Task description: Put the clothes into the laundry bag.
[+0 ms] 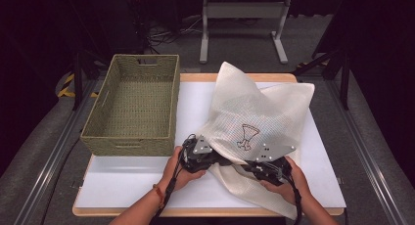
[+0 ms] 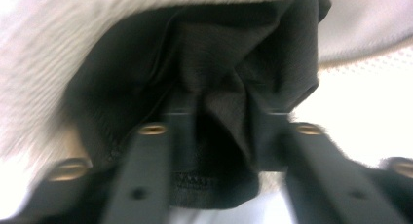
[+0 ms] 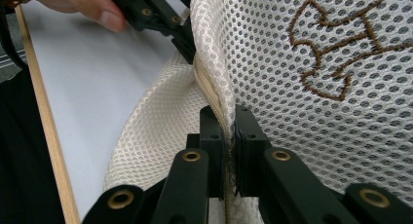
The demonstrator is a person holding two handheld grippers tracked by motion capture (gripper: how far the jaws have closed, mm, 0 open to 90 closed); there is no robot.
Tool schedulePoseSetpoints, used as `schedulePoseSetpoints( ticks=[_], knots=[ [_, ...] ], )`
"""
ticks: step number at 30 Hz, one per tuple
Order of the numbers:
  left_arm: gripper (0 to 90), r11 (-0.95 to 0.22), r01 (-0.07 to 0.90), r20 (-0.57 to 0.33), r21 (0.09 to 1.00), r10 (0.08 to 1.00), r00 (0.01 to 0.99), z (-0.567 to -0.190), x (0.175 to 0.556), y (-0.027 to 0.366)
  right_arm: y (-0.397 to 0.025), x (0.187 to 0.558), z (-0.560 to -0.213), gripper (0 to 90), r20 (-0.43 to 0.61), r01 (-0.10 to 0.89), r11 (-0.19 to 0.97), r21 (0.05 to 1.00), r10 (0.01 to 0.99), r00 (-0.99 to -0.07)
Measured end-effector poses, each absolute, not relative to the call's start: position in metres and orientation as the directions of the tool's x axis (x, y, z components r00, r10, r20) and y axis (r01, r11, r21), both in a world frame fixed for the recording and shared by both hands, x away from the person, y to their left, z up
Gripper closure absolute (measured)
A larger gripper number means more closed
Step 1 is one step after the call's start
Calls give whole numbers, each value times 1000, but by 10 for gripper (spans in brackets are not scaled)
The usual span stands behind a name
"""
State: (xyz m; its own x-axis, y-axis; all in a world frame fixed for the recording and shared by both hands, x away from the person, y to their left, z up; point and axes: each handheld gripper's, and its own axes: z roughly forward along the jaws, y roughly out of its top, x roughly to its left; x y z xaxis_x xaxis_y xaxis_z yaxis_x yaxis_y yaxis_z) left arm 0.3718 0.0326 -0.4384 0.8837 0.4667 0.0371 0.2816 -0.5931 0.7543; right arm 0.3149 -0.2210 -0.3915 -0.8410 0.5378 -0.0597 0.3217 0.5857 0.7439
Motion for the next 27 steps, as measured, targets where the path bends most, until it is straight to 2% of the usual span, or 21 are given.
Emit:
schedulePoseSetpoints(
  ticks=[2, 4, 10, 14, 17, 20, 23, 24, 27],
  knots=[
    [846, -599, 239, 59, 764, 435, 899, -432, 371, 24, -222, 315, -391, 848, -59, 320, 583, 747, 537, -842],
    [860, -598, 230, 63, 767, 427, 902, -429, 373, 20, -222, 314, -391, 848, -58, 317, 582, 748, 534, -843],
    [865, -499, 204, 11, 842, 394, 919, -422, 379, -14, -226, 313, -385, 849, -27, 325, 560, 762, 529, -848],
    [867, -408, 223, -79, 885, 340, 937, -431, 378, -38, -232, 314, -381, 847, -13, 329, 559, 761, 520, -854],
    [867, -382, 220, -86, 897, 338, 937, -431, 377, -44, -237, 314, -379, 847, -12, 332, 553, 764, 527, -850],
    [860, -404, 199, -58, 893, 335, 940, -430, 378, -42, -242, 315, -378, 846, -7, 340, 542, 769, 538, -843],
    [814, -457, 169, -1, 873, 344, 939, -431, 377, -34, -240, 315, -379, 846, -31, 332, 563, 757, 539, -842],
    [763, -485, 162, 24, 860, 355, 935, -433, 378, -28, -239, 315, -381, 846, -32, 334, 566, 754, 539, -842],
    [637, -504, 193, 0, 842, 357, 934, -438, 380, -11, -236, 316, -384, 846, -36, 336, 578, 744, 535, -844]
  ],
)
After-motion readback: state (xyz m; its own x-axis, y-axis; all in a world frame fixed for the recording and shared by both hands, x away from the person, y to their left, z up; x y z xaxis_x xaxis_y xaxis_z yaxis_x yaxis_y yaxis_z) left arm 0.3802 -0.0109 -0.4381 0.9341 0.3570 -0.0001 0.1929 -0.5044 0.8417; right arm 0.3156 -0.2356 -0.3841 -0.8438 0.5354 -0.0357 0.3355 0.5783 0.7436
